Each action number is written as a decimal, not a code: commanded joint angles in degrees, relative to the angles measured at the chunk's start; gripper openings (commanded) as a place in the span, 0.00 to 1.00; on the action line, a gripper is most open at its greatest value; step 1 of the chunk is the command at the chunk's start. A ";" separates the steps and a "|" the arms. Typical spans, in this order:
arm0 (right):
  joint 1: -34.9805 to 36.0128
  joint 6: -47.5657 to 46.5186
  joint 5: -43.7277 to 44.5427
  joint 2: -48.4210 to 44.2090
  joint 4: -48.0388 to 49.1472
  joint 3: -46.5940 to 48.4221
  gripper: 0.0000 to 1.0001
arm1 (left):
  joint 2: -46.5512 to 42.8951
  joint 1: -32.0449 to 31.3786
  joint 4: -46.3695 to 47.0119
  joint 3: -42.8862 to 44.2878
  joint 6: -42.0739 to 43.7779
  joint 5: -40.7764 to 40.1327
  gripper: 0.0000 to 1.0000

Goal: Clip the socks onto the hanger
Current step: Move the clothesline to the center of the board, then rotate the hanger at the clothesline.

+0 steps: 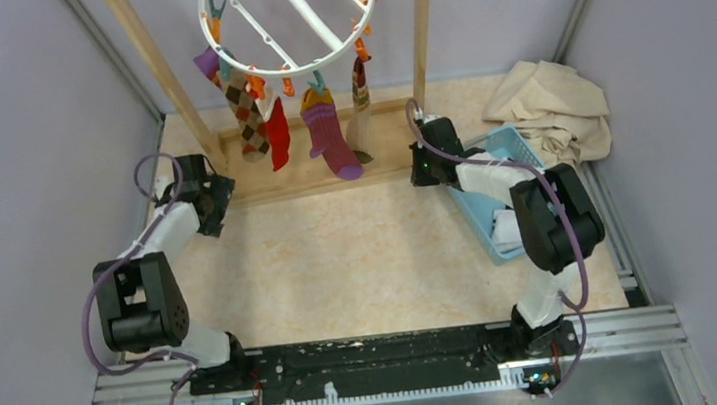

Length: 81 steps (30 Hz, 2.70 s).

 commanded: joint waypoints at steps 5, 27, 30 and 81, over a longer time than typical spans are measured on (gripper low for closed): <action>-0.23 -1.72 -0.12 -19.39 -2.77 -2.55 0.08 | -12.17 0.15 -4.82 4.72 9.26 5.32 0.98; 0.59 4.18 -9.44 -26.53 -3.53 21.75 0.55 | -49.04 -6.32 -2.92 -5.53 28.28 25.42 0.98; 0.59 3.47 -10.42 -20.54 -5.70 29.11 0.55 | -45.86 -6.41 -0.15 -3.77 30.98 28.94 0.99; -1.15 -0.43 -8.72 5.54 -10.38 59.47 0.00 | -30.92 -17.57 8.65 0.93 37.25 30.14 0.98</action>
